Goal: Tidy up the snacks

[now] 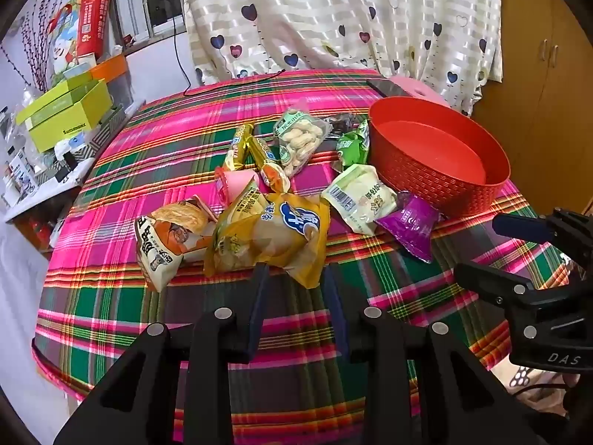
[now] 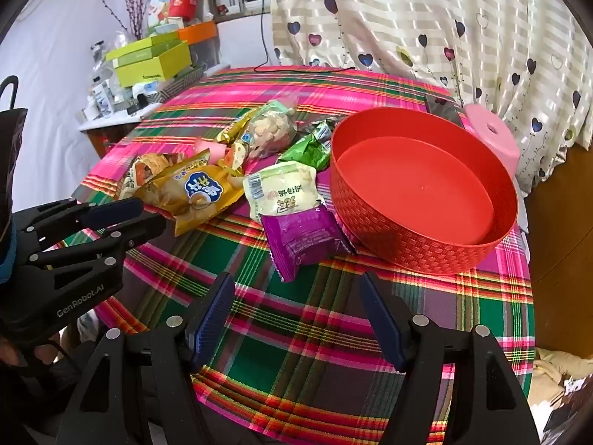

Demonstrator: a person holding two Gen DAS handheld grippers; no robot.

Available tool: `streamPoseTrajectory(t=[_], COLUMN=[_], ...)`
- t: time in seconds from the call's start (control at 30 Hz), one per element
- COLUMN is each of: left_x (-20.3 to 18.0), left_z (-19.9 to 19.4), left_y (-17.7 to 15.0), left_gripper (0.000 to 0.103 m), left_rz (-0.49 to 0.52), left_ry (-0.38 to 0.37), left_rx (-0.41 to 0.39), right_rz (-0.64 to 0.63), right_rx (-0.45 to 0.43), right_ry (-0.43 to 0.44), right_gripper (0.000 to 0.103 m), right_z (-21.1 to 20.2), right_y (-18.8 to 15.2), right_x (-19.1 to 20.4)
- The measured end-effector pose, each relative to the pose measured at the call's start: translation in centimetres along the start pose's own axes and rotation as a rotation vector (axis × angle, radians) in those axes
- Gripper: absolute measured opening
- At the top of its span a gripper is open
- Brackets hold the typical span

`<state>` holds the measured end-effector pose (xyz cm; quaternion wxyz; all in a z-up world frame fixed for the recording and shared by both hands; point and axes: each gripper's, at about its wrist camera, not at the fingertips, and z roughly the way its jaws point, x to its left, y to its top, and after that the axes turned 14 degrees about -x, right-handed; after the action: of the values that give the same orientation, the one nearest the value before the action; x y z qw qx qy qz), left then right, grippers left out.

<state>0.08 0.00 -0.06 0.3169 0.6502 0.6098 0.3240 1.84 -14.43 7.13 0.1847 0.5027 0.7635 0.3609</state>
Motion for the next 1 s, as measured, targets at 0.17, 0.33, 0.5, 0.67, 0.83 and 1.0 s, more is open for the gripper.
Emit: streamPoseTrajectory(t=[0.17,0.33,0.5,0.67,0.83,1.0], left_x=[0.3,0.5,0.2,0.2,0.6,1.1], left_z=[0.1,0.1,-0.3,-0.2,0.1,0.0], left_y=[-0.1,-0.3,-0.2,-0.1,-0.1,0.0], left_gripper=[0.032,0.032,0.032,0.032,0.032,0.032], left_rz=[-0.021,-0.041,-0.014,-0.008,-0.024,-0.052], left_ry=[-0.025,-0.063,-0.060,-0.054,-0.062,-0.079], left_rx=[0.000,-0.005,-0.035,-0.035,-0.028,-0.041], right_rz=[-0.001,-0.004,-0.005,-0.006,-0.006,0.000], right_rx=[-0.002,-0.004,-0.007,-0.010,-0.013,-0.020], right_ry=[-0.002,-0.003,-0.002,-0.003,-0.003,-0.008], right_gripper=[0.070,0.070,0.070,0.070,0.070,0.070], right_z=[0.0,-0.1,0.0,-0.3,-0.3,-0.4], right_y=[0.0,0.0,-0.1,0.3,0.4,0.6], right_x=[0.0,0.1,0.2,0.0,-0.1,-0.5])
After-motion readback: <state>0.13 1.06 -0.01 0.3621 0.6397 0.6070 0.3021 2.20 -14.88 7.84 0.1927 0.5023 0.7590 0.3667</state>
